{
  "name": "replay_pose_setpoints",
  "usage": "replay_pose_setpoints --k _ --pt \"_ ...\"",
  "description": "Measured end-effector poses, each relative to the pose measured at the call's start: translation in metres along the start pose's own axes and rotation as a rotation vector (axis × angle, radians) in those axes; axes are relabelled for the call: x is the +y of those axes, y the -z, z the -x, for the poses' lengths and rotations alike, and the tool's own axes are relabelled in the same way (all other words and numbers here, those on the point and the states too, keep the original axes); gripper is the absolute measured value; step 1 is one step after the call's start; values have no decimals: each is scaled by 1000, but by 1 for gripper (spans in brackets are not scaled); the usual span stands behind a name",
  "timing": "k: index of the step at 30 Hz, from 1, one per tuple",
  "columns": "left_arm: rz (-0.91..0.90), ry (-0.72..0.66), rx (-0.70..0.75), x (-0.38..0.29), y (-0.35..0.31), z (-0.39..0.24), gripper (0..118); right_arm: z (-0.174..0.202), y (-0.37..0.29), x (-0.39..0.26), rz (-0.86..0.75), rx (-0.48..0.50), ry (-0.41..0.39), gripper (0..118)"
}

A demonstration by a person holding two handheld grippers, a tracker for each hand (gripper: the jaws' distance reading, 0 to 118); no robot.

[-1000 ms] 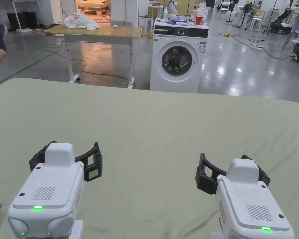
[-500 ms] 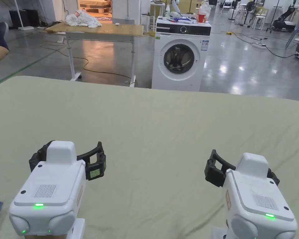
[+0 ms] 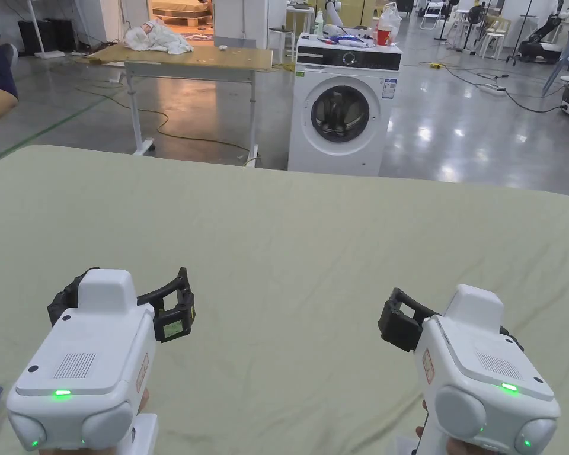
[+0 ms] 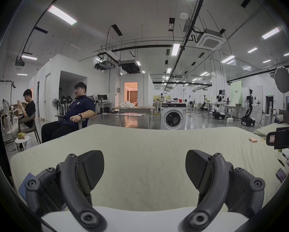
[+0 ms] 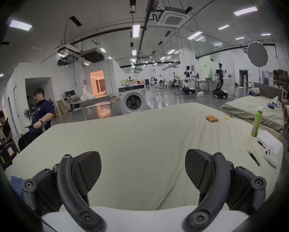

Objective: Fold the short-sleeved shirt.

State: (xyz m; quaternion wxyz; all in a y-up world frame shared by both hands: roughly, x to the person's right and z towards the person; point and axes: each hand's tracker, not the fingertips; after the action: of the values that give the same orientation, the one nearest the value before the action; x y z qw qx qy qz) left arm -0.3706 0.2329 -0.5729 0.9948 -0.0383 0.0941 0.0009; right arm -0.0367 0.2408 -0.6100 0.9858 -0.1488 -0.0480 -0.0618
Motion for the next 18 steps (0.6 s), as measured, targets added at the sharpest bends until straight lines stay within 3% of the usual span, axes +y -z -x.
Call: replay_pose_setpoints --k 18 --pt "34 -16 -24 0 -3 5 100 4 4 5 54 -1 -29 104"
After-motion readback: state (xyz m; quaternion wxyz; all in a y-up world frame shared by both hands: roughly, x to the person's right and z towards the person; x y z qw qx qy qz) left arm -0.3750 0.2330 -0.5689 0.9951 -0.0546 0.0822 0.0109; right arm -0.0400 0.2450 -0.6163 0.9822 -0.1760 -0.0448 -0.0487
